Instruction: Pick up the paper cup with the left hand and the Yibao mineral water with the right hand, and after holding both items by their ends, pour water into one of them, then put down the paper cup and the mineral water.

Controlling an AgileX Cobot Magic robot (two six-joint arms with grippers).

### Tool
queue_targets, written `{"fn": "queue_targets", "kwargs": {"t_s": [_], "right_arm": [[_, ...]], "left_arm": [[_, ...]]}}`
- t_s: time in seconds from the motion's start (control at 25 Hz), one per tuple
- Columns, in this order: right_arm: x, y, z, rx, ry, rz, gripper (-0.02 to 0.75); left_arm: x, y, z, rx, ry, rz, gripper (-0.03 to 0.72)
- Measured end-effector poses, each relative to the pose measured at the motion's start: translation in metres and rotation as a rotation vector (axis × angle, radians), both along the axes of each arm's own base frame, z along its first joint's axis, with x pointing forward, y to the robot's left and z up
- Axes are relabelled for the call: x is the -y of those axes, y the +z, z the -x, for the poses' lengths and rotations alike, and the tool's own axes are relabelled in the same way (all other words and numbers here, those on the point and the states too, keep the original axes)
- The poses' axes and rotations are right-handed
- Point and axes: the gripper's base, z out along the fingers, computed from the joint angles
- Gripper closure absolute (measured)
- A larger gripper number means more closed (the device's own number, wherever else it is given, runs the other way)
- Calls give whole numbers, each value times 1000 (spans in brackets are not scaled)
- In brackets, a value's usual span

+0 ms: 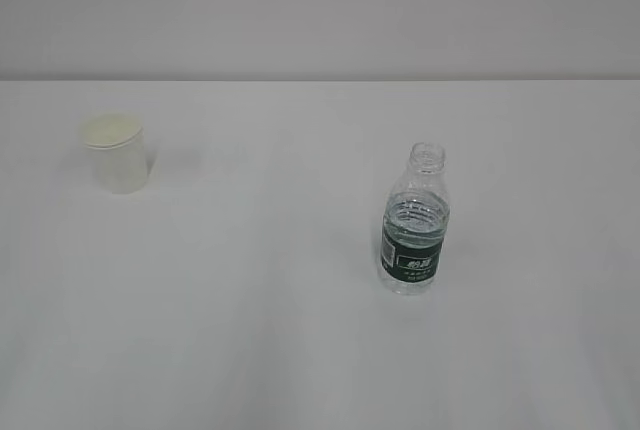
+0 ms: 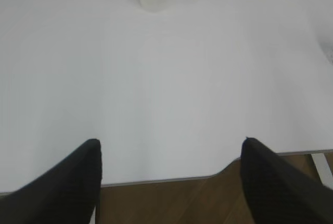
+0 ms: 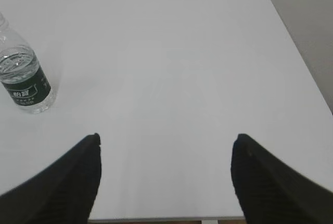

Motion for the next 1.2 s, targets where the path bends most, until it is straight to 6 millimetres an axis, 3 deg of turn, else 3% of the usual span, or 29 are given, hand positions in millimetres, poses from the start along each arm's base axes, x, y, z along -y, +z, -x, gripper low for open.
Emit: {"fn": "queue_targets", "kwargs": {"t_s": [0.48, 0.84, 1.2], "right_arm": [[-6, 13, -22, 84, 99, 18, 148], [-8, 28, -36, 243, 146, 53, 148], [-5, 2, -56, 346, 106, 21, 148]], "left_arm": [[6, 4, -27, -40, -13, 66, 95], [7, 7, -33, 3, -6, 76, 95], [6, 9, -34, 23, -4, 79, 95]]}}
